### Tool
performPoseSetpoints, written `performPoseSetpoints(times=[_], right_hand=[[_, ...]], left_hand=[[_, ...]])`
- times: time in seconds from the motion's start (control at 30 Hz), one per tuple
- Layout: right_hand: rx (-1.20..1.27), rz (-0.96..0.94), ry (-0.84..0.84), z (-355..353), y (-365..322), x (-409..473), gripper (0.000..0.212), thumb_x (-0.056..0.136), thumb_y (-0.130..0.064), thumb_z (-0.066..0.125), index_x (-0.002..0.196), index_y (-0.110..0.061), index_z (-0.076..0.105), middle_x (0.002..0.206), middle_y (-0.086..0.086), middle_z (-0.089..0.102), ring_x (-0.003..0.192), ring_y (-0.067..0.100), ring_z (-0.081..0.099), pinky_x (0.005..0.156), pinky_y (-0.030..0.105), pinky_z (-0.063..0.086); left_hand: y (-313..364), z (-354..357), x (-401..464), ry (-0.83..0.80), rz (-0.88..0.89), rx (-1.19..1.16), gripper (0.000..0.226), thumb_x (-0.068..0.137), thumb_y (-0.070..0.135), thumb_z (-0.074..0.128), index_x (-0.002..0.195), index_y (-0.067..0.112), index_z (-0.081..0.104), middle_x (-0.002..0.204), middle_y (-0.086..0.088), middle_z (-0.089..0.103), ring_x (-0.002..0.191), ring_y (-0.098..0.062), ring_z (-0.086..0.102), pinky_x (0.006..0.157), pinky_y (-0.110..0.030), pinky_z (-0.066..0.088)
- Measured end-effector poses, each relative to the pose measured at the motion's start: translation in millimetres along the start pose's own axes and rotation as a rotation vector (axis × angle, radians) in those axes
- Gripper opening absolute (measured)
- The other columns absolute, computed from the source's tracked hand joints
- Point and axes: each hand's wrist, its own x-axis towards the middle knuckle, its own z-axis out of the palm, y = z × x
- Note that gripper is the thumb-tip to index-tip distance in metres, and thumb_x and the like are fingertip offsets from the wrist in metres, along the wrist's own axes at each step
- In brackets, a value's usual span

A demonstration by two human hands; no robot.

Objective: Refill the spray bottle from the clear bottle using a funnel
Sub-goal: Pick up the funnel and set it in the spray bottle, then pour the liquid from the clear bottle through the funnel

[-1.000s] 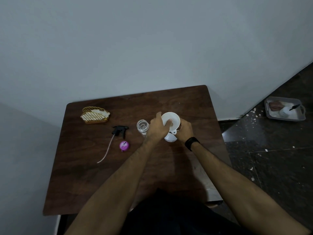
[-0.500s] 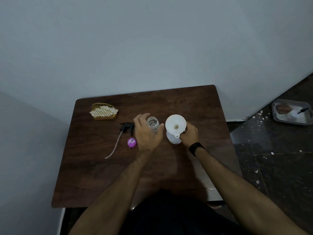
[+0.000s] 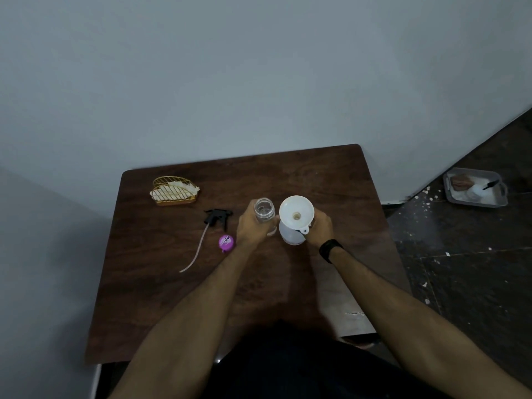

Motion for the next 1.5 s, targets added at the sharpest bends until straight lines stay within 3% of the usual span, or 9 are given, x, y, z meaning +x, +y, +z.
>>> performPoseSetpoints(times=[0.4, 0.5, 0.67, 0.93, 1.07, 1.17, 1.27, 1.37, 1.5], right_hand=[[0.048, 0.024, -0.105, 3.5, 3.9, -4.4, 0.068, 0.069, 0.002, 0.079, 0.13, -0.013, 0.053, 0.129, 0.001, 0.059, 0.116, 0.012, 0.052, 0.093, 0.021, 0.048], [0.147, 0.075, 0.042, 0.2, 16.5, -21.1, 0.063, 0.069, 0.012, 0.068, 0.126, -0.012, 0.053, 0.124, 0.006, 0.061, 0.113, 0.017, 0.058, 0.085, 0.013, 0.05], [0.086, -0.014, 0.469, -5.6, 8.2, -47.0, 0.046, 0.067, -0.001, 0.056, 0.112, -0.01, 0.057, 0.109, 0.005, 0.057, 0.098, 0.021, 0.055, 0.085, 0.046, 0.05], [-0.018, -0.478, 0.195, 3.6, -62.9, -54.3, 0.046, 0.072, -0.032, 0.053, 0.112, -0.009, 0.057, 0.113, -0.002, 0.058, 0.099, 0.016, 0.053, 0.083, 0.038, 0.042], [0.155, -0.465, -0.041, 10.8, -71.0, -62.0, 0.057, 0.081, -0.025, 0.064, 0.133, -0.013, 0.042, 0.131, -0.008, 0.051, 0.12, 0.014, 0.052, 0.1, 0.032, 0.044], [0.153, -0.345, -0.003, 5.8, -76.0, -63.0, 0.073, 0.079, -0.018, 0.077, 0.136, -0.03, 0.033, 0.125, -0.012, 0.055, 0.116, 0.008, 0.057, 0.094, 0.022, 0.048], [0.129, -0.308, 0.052, -5.1, -69.4, -62.0, 0.064, 0.078, -0.024, 0.079, 0.13, -0.021, 0.041, 0.117, -0.013, 0.059, 0.107, 0.001, 0.06, 0.086, 0.019, 0.051], [0.104, -0.232, 0.099, -21.8, -57.2, -60.0, 0.061, 0.074, -0.027, 0.079, 0.123, -0.024, 0.044, 0.113, -0.013, 0.062, 0.102, 0.002, 0.062, 0.082, 0.023, 0.055], [0.004, -0.228, 0.098, -45.3, -41.9, -55.8, 0.061, 0.075, -0.025, 0.08, 0.125, -0.027, 0.045, 0.114, -0.009, 0.063, 0.101, 0.004, 0.063, 0.082, 0.024, 0.055]], left_hand=[[-16.9, -46.7, -22.0, 0.098, 0.179, 0.094, 0.06, 0.062, 0.067, 0.079, 0.106, 0.029, 0.067, 0.097, 0.014, 0.072, 0.091, 0.0, 0.067, 0.081, -0.037, 0.059], [-13.2, -53.4, -26.0, 0.124, 0.268, 0.128, 0.06, 0.062, 0.07, 0.08, 0.104, 0.027, 0.071, 0.093, 0.014, 0.074, 0.086, 0.001, 0.069, 0.076, -0.036, 0.059], [0.5, -57.1, -30.9, 0.145, 0.384, 0.134, 0.055, 0.065, 0.069, 0.08, 0.097, 0.026, 0.074, 0.088, 0.013, 0.075, 0.08, -0.001, 0.07, 0.071, -0.036, 0.059], [56.5, -58.2, -35.1, 0.116, 0.59, 0.115, 0.05, 0.065, 0.063, 0.083, 0.094, 0.023, 0.074, 0.083, 0.012, 0.074, 0.074, -0.004, 0.069, 0.065, -0.031, 0.057], [70.0, -48.3, -33.6, 0.018, 0.619, 0.07, 0.052, 0.065, 0.056, 0.088, 0.103, 0.022, 0.075, 0.091, 0.011, 0.076, 0.082, -0.004, 0.071, 0.07, -0.033, 0.059], [76.4, -37.0, -33.8, -0.076, 0.638, 0.056, 0.055, 0.064, 0.059, 0.087, 0.101, 0.021, 0.075, 0.089, 0.01, 0.075, 0.081, -0.009, 0.072, 0.069, -0.037, 0.058], [75.6, -30.2, -32.2, -0.054, 0.676, 0.028, 0.054, 0.072, 0.065, 0.076, 0.096, 0.017, 0.072, 0.087, 0.006, 0.07, 0.077, -0.015, 0.066, 0.065, -0.037, 0.054], [58.5, -29.1, -23.3, 0.064, 0.568, -0.041, 0.045, 0.088, 0.055, 0.062, 0.109, 0.015, 0.068, 0.096, 0.003, 0.065, 0.085, -0.014, 0.063, 0.071, -0.037, 0.054], [20.2, -25.1, -9.4, -0.04, 0.33, 0.079, 0.061, 0.071, 0.023, 0.081, 0.127, 0.017, 0.057, 0.113, 0.003, 0.059, 0.098, -0.011, 0.058, 0.085, -0.034, 0.054]])
